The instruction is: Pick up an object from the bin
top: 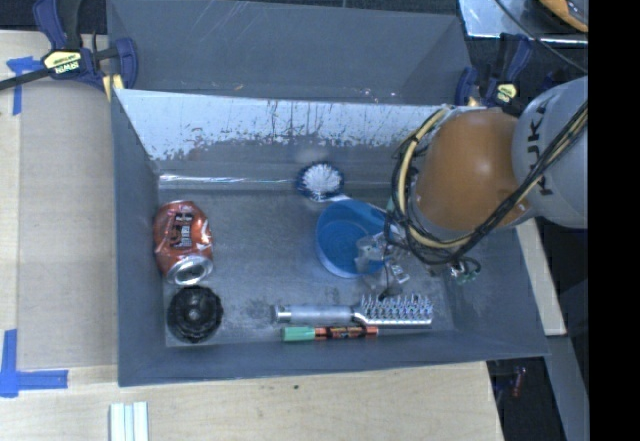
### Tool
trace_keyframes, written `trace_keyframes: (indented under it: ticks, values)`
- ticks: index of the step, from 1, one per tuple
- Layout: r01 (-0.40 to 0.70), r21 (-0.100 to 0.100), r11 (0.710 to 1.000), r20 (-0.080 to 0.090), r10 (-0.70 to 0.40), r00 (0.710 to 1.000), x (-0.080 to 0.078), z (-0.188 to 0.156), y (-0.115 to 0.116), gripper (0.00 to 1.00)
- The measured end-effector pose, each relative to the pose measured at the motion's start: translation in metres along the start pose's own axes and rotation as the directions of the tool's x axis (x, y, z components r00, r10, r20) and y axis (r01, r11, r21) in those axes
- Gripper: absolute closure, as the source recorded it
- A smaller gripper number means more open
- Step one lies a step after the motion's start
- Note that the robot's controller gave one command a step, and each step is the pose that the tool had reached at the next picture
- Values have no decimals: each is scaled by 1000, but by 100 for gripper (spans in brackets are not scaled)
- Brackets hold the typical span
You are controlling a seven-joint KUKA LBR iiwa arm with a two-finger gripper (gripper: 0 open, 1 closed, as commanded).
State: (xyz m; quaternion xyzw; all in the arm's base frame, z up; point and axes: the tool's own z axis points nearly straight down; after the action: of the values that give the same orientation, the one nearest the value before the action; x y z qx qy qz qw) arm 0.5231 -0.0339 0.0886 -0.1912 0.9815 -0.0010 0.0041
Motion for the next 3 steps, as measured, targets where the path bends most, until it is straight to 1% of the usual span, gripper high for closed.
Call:
trace_keyframes:
  ticks: [1, 2, 3]
  values:
    - [27, 2, 1000, 5, -27, 1000, -10, 18, -3, 100]
    - [-9, 5, 1000, 10, 9, 1000, -3, 16, 4, 100]
    - [50, 6, 999, 11, -50, 999, -21, 17, 6, 100]
